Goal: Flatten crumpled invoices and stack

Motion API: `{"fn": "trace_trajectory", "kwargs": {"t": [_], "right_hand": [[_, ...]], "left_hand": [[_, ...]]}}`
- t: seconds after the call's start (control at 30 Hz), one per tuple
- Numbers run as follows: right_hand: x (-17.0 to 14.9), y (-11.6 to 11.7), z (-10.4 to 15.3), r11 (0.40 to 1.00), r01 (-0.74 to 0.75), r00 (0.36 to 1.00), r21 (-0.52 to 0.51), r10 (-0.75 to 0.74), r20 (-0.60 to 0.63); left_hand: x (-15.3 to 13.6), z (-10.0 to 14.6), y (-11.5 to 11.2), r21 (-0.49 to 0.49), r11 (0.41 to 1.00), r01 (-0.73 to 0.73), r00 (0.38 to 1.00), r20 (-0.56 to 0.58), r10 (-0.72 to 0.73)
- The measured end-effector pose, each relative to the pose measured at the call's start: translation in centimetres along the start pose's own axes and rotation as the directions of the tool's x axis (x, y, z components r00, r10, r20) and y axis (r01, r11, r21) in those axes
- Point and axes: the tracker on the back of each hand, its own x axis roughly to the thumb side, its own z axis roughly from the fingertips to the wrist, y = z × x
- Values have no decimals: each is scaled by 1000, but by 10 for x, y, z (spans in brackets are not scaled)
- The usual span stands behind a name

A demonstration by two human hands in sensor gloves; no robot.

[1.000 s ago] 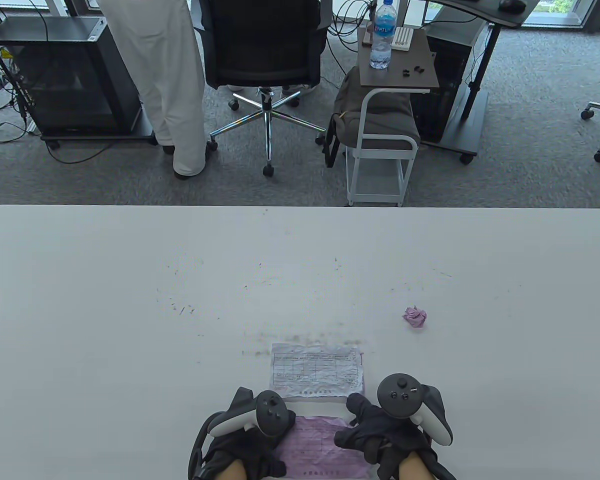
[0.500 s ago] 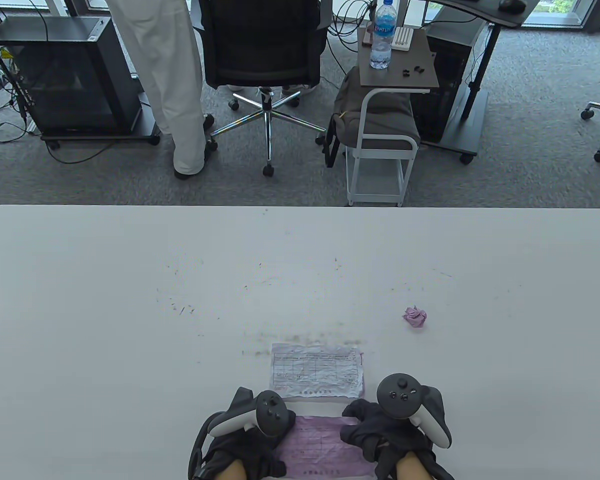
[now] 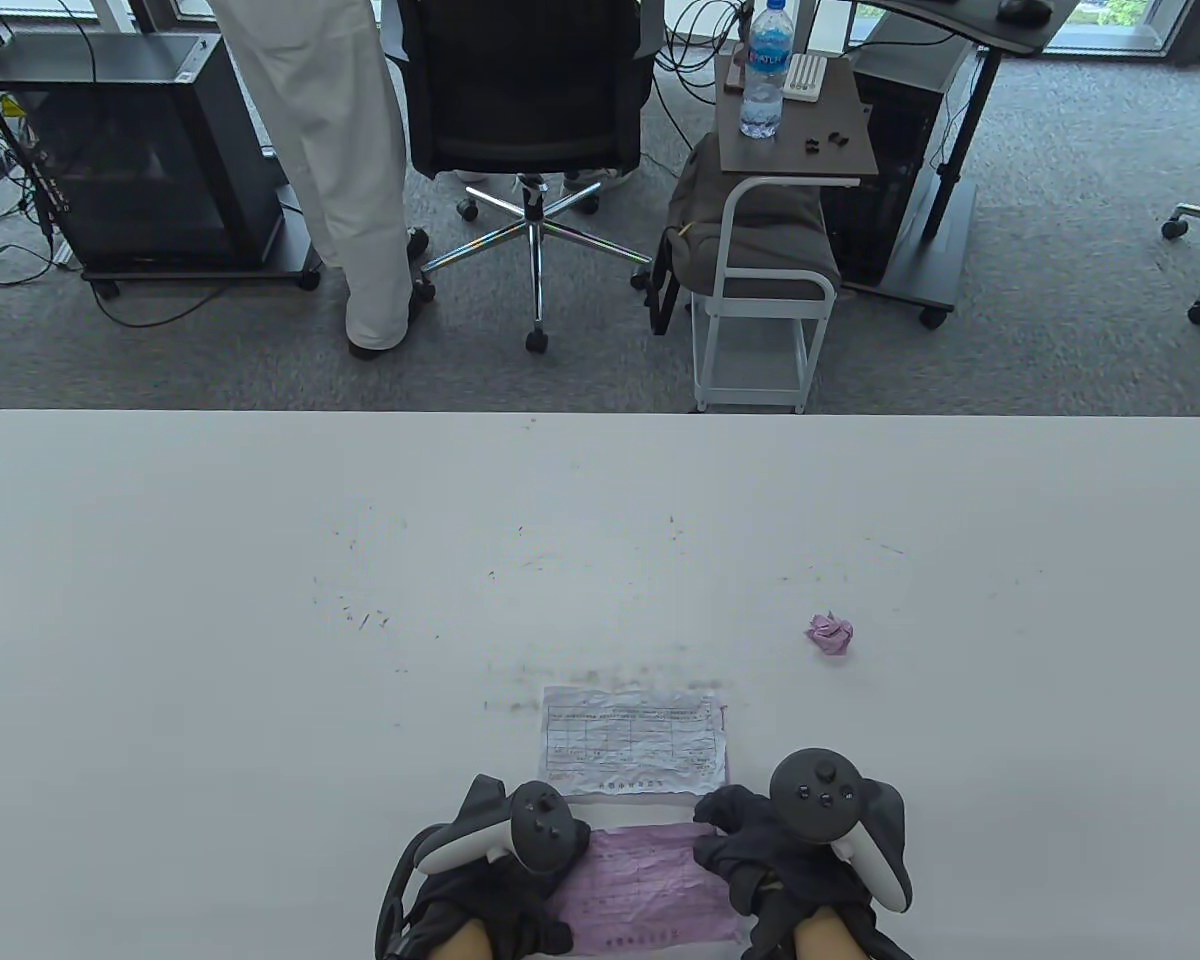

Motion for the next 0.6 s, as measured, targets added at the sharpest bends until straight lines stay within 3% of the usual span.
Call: {"fn": "trace_trajectory", "kwargs": {"t": [0.2,0.37,0.47,0.6], "right_hand": [[6,2,2,1000,-13,999,9,12,49],[26,-2,12,965,-204,952,-164,235,197],[40,-2,20,943,-241,913,-229,301,277],[57,-8,33,870,-345,824,-351,460,332]], "left_hand": [[0,0,0,1,1000,2,1000,-2,-2],[0,0,0,4,1000,5,1000,-2,-5],[0,0,0,6,1000,8,1000,-4,-8],[-1,4,2,6,1000,-23,999,26,23]]}}
